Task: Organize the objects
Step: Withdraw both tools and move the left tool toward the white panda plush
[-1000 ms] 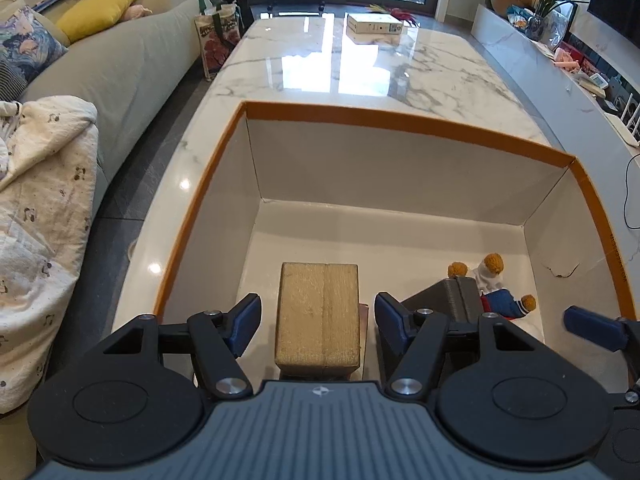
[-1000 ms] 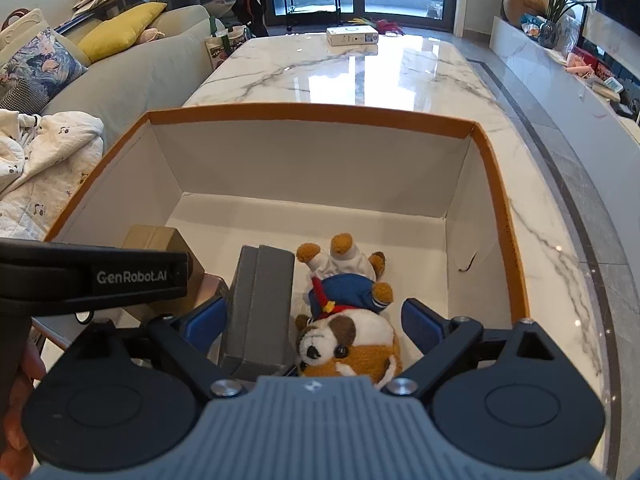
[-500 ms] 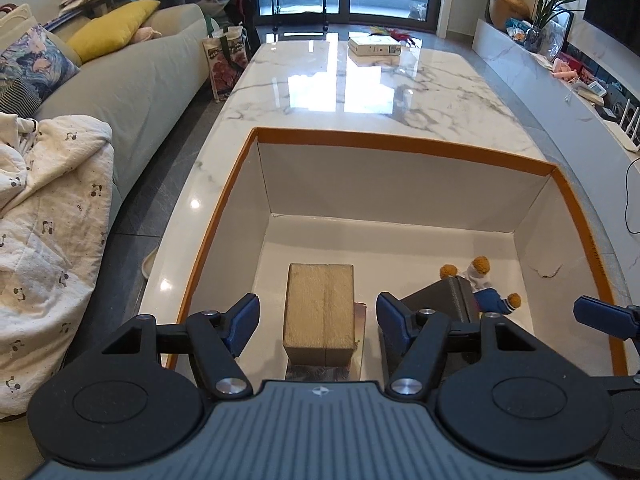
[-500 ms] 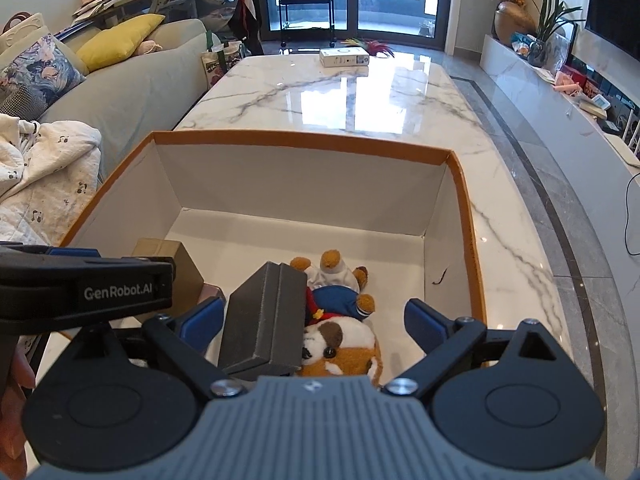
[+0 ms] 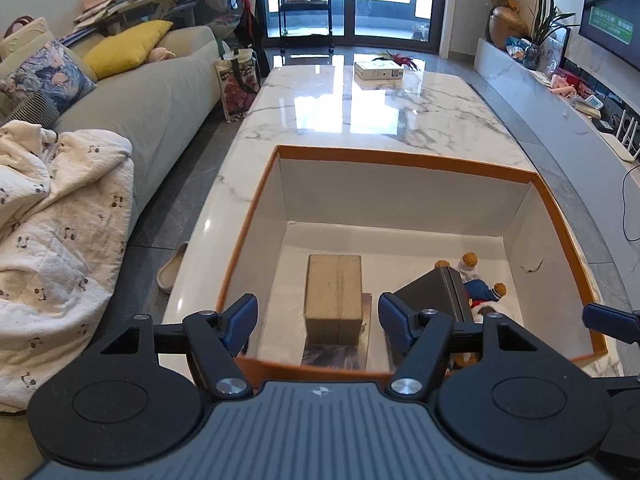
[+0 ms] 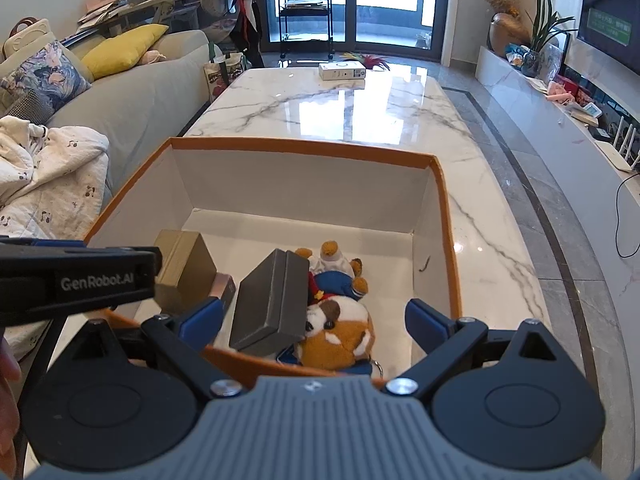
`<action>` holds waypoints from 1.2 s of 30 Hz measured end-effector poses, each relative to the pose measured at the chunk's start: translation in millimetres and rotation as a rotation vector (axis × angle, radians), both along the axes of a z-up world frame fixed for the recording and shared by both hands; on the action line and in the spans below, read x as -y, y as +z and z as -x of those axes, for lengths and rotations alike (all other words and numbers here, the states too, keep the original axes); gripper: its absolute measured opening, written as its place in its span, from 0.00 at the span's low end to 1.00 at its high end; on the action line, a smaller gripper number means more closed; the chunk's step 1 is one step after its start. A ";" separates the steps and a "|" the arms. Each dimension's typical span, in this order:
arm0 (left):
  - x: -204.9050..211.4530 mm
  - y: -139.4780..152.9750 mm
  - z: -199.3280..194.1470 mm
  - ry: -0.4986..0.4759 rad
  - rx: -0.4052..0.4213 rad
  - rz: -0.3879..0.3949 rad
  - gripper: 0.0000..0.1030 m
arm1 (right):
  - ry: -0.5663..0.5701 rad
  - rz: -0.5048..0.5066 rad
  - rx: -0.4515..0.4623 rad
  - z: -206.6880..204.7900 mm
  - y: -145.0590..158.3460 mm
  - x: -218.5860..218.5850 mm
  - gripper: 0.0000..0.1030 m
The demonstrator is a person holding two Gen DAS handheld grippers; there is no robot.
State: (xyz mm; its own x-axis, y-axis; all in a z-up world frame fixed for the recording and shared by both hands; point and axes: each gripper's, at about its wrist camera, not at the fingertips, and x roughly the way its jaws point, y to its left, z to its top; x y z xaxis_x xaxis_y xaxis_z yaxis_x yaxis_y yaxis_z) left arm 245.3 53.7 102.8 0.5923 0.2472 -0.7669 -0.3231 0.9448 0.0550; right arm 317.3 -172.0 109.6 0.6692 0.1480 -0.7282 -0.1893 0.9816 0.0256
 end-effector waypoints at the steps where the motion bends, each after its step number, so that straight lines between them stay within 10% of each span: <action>1: 1.0 1.8 4.2 -0.001 0.004 -0.008 0.76 | 0.002 0.005 0.005 4.7 1.1 1.2 0.95; 13: 5.9 8.8 70.8 -0.006 0.040 -0.129 0.81 | 0.035 0.003 0.068 63.4 19.5 12.4 0.96; 36: -26.9 -48.2 117.5 -0.044 -0.092 0.064 0.81 | 0.045 -0.005 -0.087 126.6 -54.1 86.4 0.97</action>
